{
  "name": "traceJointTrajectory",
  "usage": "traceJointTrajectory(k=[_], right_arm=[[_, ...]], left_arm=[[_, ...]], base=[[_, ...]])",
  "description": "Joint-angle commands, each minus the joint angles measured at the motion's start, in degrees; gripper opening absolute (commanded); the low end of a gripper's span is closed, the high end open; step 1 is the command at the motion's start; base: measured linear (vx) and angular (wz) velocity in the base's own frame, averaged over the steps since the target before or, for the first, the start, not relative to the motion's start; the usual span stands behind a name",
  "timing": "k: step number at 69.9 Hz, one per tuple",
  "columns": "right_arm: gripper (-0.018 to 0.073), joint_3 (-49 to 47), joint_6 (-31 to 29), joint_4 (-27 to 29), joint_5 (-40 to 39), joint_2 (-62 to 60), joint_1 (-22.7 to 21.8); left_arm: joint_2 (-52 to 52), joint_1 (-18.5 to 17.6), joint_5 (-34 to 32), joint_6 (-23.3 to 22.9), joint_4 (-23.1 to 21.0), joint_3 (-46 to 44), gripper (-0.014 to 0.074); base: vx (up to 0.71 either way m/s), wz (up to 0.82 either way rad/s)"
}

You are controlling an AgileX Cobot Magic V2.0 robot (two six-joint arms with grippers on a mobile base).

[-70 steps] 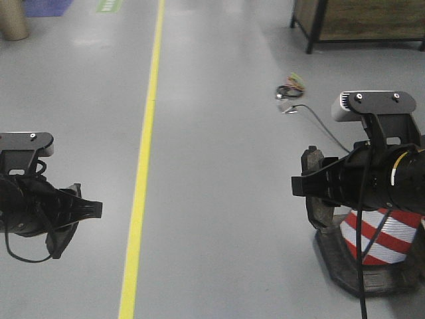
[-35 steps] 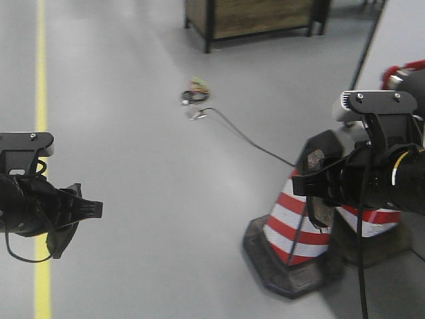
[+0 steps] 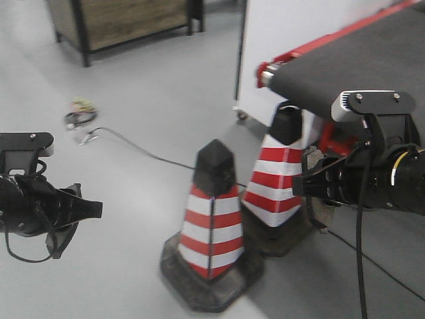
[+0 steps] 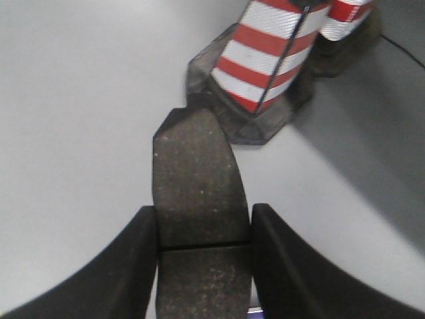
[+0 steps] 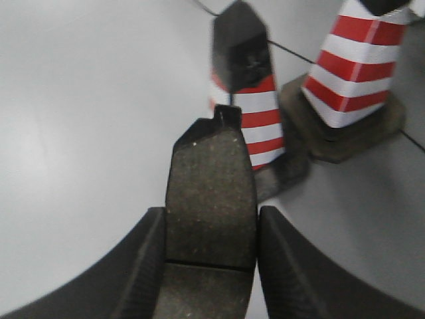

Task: Move and align brake pads A on conveyor
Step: 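Turn and approach the dark grey conveyor belt holding both pads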

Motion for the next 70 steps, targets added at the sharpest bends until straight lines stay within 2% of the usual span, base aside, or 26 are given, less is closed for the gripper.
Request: traceJointTrajectory(k=[1, 42, 70], right_arm=[[0.0094, -1.8, 0.0, -0.5, -4.0, -1.4, -0.1], [0.0094, -1.8, 0.0, -0.5, -4.0, -1.4, -0.1], [0.0094, -1.8, 0.0, -0.5, -4.0, -1.4, -0.1]], left_arm=[[-1.8, -0.3, -3.0, -0.1, 0.4, -1.3, 0.0057], [-1.8, -0.3, -3.0, -0.1, 0.4, -1.3, 0.0057], [-1.8, -0.3, -3.0, -0.1, 0.4, -1.3, 0.0057]], base=[[0.21, -0.67], [0.22, -0.70], [0.26, -0.36]])
